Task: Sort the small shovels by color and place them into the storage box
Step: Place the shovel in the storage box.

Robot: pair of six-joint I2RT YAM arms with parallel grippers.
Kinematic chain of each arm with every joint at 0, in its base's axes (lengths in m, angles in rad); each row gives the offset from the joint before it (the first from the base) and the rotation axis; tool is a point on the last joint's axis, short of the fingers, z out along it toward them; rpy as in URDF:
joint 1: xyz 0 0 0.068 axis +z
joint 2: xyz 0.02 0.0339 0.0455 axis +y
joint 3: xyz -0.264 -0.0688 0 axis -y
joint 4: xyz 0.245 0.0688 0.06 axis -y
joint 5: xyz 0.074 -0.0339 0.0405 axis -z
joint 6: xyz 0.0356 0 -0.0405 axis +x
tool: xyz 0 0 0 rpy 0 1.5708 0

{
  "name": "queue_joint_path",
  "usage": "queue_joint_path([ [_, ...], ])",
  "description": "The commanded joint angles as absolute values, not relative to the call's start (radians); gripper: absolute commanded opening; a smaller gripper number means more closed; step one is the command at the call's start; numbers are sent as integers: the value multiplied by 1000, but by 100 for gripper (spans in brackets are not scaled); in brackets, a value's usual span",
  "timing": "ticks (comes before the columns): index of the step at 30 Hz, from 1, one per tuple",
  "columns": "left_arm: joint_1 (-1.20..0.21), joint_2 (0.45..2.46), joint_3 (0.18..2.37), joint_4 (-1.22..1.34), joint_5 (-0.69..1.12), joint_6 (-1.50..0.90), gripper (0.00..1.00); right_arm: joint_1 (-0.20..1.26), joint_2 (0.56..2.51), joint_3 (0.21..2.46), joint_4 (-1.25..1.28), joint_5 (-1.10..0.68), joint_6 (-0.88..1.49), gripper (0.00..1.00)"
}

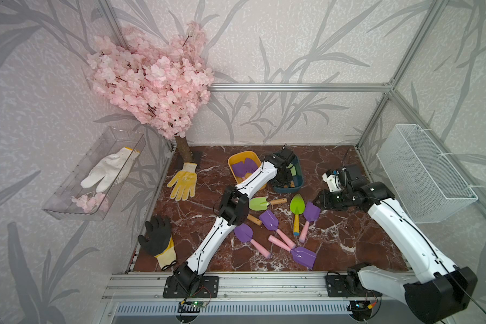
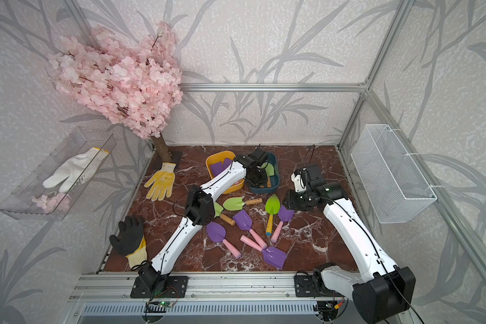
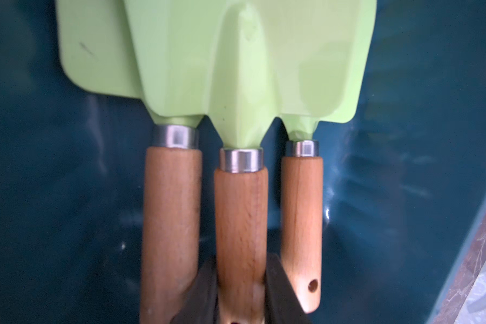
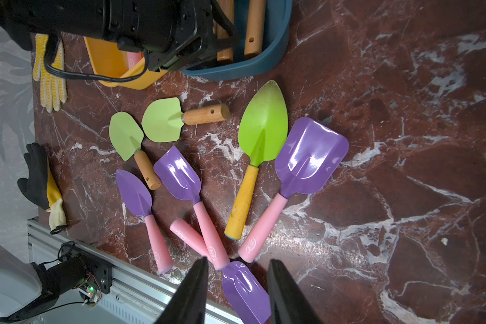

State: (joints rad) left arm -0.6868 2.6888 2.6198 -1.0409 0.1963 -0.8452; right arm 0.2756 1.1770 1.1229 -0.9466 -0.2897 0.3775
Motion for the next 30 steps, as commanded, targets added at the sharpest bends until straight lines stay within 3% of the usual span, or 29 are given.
queue_joint_path([
  [1,-699,2645,2602,-1068,204,-828,0,272,1163,1114,-940,-291,376,40],
  [30,-698,2678,2622,-1056,232,-838,10,272,1164,1108,-941,-284,370,40],
])
